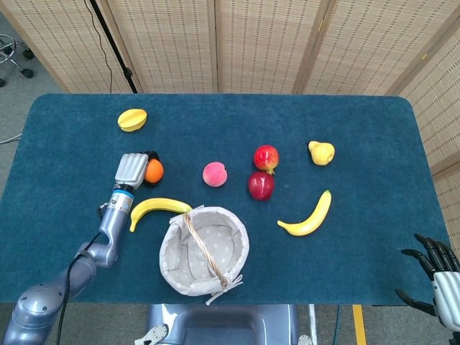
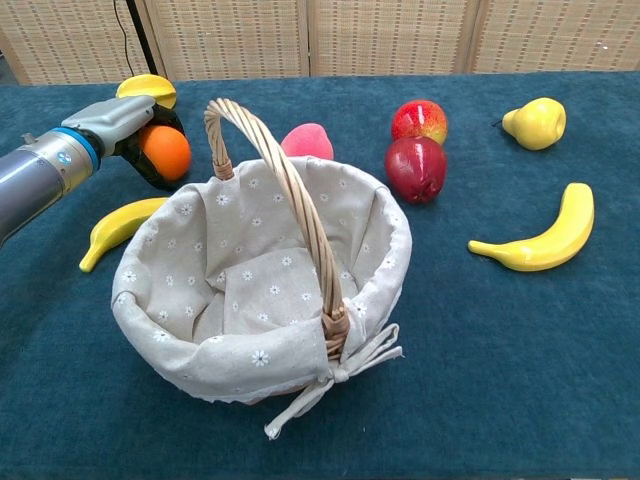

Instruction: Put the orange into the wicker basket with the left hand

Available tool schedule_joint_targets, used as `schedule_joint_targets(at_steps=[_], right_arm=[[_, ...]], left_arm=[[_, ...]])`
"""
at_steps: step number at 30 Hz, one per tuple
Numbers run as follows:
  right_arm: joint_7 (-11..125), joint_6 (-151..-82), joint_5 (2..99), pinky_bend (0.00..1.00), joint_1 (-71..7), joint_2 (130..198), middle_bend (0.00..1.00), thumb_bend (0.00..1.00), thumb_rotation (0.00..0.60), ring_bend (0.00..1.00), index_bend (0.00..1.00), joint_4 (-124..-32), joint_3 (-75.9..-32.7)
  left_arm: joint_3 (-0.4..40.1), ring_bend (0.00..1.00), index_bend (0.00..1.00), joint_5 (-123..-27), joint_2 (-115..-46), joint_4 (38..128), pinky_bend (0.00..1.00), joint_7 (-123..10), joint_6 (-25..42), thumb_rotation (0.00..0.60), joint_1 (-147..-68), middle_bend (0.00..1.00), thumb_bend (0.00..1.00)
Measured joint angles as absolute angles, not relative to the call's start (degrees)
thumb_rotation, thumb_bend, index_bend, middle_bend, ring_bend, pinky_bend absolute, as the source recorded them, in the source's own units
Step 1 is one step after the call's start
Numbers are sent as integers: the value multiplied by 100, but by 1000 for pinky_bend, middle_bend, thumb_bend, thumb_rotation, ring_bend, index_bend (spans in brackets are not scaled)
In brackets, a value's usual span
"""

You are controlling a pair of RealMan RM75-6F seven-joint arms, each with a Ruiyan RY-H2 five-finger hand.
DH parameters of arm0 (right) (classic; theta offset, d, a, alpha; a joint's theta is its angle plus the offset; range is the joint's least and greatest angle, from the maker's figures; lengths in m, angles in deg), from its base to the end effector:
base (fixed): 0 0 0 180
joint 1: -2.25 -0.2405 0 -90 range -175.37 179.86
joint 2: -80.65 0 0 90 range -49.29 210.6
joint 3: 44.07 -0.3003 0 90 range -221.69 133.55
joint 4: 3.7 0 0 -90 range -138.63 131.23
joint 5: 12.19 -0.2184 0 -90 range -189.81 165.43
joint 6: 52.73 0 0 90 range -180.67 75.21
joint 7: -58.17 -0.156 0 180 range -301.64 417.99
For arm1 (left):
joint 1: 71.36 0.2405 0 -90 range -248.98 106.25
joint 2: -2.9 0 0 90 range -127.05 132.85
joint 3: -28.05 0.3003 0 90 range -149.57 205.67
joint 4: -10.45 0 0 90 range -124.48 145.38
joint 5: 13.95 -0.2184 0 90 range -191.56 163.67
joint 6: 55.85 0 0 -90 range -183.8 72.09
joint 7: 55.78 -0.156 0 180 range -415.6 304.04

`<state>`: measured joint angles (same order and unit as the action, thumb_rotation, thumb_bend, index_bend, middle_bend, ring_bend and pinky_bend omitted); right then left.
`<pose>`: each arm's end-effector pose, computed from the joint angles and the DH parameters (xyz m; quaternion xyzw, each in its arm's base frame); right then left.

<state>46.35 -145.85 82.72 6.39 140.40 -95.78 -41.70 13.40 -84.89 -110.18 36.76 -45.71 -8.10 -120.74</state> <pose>-0.3596 -0.1208 0.1951 0.5745 -0.4289 0.4216 0.5553 -0.2423 0.4872 -0.0694 -0.6539 -0.4078 -0.3797 0.5118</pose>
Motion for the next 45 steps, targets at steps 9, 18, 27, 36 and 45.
schedule_joint_targets(at_steps=[9,18,27,36,45], right_arm=[[4502,-14523,8220,71,635,14023,102,0,600,102,278,-9549,-4158],[4444,-14333,8045,71,574,14058,102,0,600,102,278,-9492,-4203],[4293,-14135,7880,71,500,14086,102,0,600,102,278,-9412,-4250],[4155,-14092,7835,71,478,14086,102,0,600,102,278,-9358,-4272],[4069,-14106,7799,71,487,14064,102,0,600,102,278,-9347,-4290]], left_arm=[[1516,539,682,-8872,-10955,3683,539,-4173,72,600,-11888,594,261],[1691,544,683,-9183,-9327,7016,539,-5184,1527,600,-11228,600,261],[2142,545,683,-9384,-7182,11184,539,-6623,2423,600,-10136,600,261],[2417,545,683,-9737,-6786,11968,539,-7301,2606,600,-9686,601,261],[2155,545,683,-9565,-7634,11470,539,-7363,1978,600,-10089,601,260]])
